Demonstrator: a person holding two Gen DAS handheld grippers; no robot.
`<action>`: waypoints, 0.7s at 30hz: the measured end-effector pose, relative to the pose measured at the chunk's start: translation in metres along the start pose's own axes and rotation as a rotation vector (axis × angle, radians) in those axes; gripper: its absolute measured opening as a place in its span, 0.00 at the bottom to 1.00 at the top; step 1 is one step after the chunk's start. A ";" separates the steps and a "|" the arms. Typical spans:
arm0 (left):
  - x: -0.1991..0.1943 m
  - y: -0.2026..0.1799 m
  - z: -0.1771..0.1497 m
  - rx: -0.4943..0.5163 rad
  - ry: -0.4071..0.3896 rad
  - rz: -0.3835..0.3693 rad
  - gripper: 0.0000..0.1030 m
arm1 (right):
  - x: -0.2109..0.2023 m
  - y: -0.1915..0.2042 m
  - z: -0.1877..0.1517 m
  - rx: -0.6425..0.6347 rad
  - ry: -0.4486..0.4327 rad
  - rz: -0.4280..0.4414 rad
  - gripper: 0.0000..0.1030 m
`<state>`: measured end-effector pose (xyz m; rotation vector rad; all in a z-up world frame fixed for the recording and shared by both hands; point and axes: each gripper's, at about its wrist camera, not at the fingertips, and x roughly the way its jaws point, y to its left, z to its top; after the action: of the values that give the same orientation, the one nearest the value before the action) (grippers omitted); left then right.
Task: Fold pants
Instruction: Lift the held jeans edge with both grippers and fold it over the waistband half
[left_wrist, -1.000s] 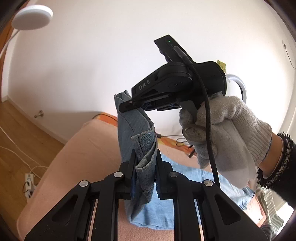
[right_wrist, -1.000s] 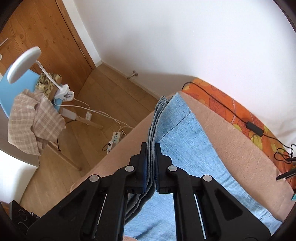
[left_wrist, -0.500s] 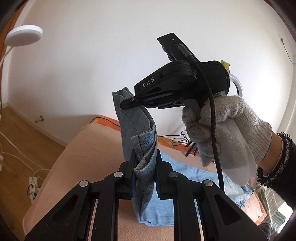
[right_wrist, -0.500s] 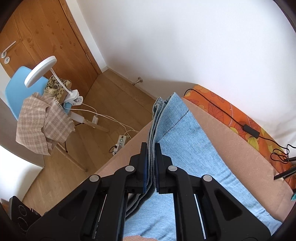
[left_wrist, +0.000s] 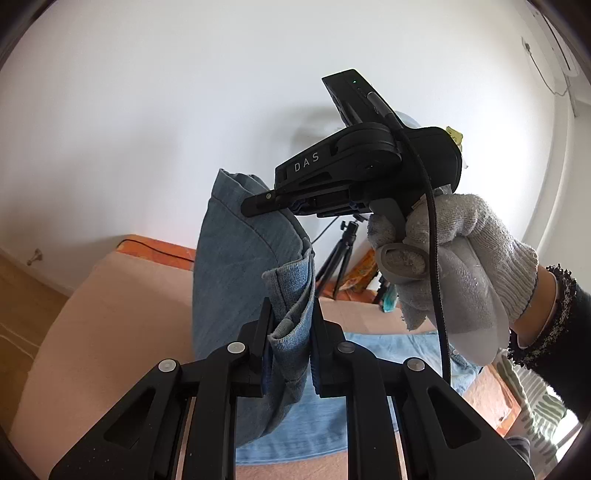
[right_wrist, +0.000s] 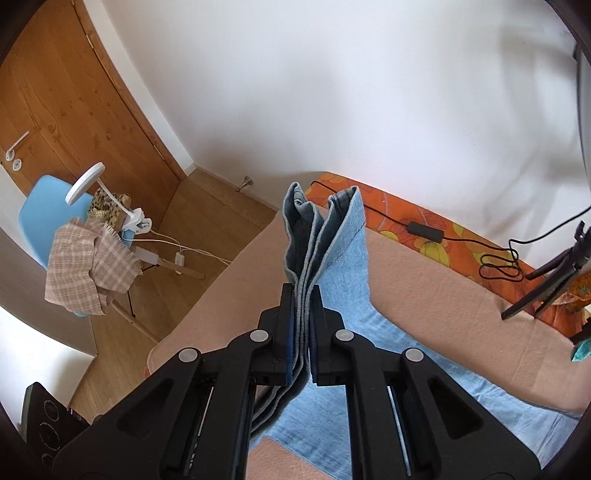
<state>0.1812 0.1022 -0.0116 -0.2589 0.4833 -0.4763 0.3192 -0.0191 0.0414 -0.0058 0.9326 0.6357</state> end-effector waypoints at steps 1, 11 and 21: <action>0.004 -0.007 0.000 0.008 0.005 -0.008 0.14 | -0.007 -0.008 -0.003 0.007 -0.006 -0.001 0.07; 0.049 -0.080 -0.010 0.071 0.049 -0.107 0.14 | -0.071 -0.092 -0.036 0.094 -0.073 -0.003 0.07; 0.105 -0.118 -0.040 0.067 0.129 -0.176 0.14 | -0.106 -0.180 -0.096 0.195 -0.084 -0.032 0.07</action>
<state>0.1987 -0.0565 -0.0448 -0.2076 0.5718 -0.6831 0.2948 -0.2459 0.0153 0.1783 0.9077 0.5101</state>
